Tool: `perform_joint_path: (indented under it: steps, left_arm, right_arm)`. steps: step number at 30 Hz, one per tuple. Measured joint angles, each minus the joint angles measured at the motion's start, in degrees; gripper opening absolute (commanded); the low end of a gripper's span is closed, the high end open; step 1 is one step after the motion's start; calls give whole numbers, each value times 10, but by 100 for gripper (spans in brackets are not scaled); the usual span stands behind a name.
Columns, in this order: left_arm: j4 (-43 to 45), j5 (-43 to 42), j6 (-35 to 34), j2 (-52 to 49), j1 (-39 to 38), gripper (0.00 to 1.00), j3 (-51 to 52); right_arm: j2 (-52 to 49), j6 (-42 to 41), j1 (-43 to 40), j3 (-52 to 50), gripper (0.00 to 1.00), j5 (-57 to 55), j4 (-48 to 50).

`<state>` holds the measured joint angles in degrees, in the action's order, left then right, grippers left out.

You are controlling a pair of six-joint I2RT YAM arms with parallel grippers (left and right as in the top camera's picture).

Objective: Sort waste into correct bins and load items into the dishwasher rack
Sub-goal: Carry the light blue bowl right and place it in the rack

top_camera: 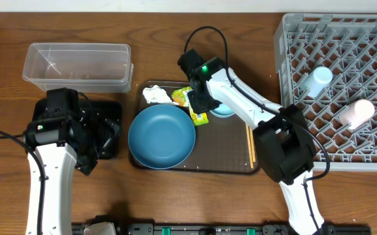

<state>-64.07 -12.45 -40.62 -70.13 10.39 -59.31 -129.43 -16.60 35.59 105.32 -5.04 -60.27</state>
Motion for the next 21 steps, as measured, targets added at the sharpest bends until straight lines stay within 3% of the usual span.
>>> perform_joint_path:
  steps: [10,14,21]
  left_arm:
    - [0,0,0,0,0,98,0]
    - [0,0,0,0,0,98,0]
    - [0,0,0,0,0,98,0]
  right_arm:
    - [12,-2,-6,64,1,-2,-51]
    - [75,-3,-26,89,1,9,-75]
    - [205,7,-167,110,1,63,-78]
